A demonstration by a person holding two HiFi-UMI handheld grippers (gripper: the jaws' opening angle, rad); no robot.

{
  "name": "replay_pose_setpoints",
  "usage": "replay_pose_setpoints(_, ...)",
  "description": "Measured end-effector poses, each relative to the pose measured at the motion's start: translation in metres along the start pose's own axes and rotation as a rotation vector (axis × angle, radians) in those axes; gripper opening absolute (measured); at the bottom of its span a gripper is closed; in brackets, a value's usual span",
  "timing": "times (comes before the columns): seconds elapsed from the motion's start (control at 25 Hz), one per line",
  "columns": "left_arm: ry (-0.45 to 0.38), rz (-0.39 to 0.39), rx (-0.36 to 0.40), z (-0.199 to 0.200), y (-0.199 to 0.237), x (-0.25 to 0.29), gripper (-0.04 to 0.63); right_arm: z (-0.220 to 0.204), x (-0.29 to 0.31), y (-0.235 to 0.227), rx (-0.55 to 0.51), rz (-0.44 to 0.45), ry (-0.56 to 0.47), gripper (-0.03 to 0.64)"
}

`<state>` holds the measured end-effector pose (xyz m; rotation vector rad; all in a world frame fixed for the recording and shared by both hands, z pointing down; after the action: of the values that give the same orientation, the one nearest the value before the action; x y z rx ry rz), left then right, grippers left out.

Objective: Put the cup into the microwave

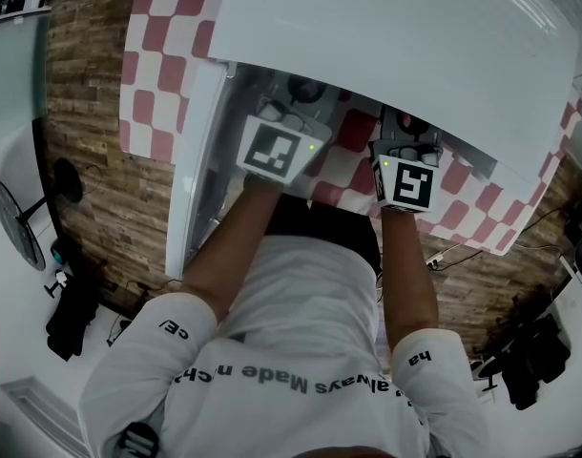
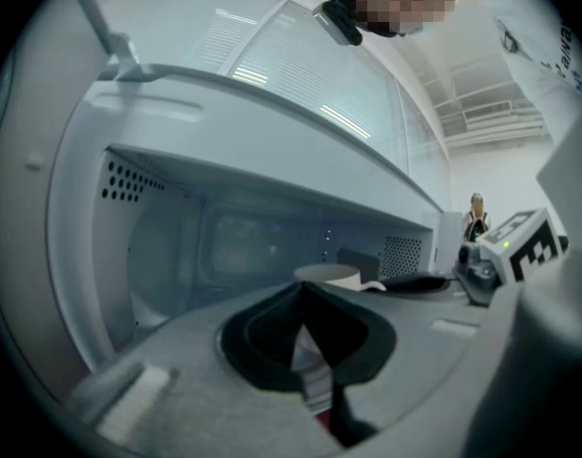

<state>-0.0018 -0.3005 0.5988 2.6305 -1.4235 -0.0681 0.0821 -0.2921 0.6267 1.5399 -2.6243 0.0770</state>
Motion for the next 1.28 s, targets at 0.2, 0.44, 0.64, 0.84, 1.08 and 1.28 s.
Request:
replay_pose_setpoints(0.2,0.011,0.001,0.004,-0.001,0.002,0.002,0.005,-0.004,0.007,-0.002,0.0,-0.01,0.032,0.041)
replay_pose_setpoints(0.44,0.023,-0.008,0.016,0.002,0.001,0.002,0.005,-0.008,0.01,-0.001,0.004,0.011,0.051,0.043)
replay_pose_setpoints(0.64,0.038,-0.013,0.022,0.004,0.0,0.0,0.005,-0.015,0.01,0.001,-0.007,0.021,0.086,0.046)
replay_pose_setpoints(0.84,0.045,-0.017,0.018,0.014,-0.007,-0.004,0.005,-0.011,0.007,0.003,0.012,0.025,0.106,0.071)
replay_pose_setpoints(1.08,0.063,-0.007,0.006,0.025,-0.014,-0.014,0.005,0.004,-0.013,0.007,0.015,0.019,0.137,0.092)
replay_pose_setpoints(1.28,0.097,-0.01,0.006,0.034,-0.019,-0.028,0.005,0.025,-0.032,0.009,0.01,0.03,0.118,0.087)
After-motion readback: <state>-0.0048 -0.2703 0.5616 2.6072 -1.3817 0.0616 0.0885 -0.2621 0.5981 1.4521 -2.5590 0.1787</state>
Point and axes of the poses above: the fingertips, and each gripper's own axes: x forward along the fingers, y to its left, z out of its top, the point moved 1 cm from there along -x, backward along the fingers, and after that the axes turned 8 degrees about -y, right-handed, at the moved point
